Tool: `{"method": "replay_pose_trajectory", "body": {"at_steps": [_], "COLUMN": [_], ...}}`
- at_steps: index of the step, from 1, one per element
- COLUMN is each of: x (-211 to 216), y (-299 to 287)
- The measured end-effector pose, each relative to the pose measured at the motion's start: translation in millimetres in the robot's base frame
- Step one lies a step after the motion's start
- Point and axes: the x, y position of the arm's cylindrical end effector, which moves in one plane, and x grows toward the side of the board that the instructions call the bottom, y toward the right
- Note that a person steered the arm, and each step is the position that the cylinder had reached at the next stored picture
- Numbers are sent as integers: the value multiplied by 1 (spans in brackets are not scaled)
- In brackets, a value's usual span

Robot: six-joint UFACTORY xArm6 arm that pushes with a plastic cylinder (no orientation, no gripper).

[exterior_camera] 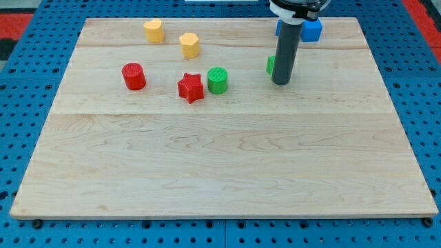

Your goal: Place the green star left to the blue triangle

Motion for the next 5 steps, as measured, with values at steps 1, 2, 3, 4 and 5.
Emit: {"method": "replay_pose_trajectory", "body": {"at_steps": [1,2,3,4,5], "x": [-7,-29,-51,-47,-49], "y": [3,3,3,21,52]}}
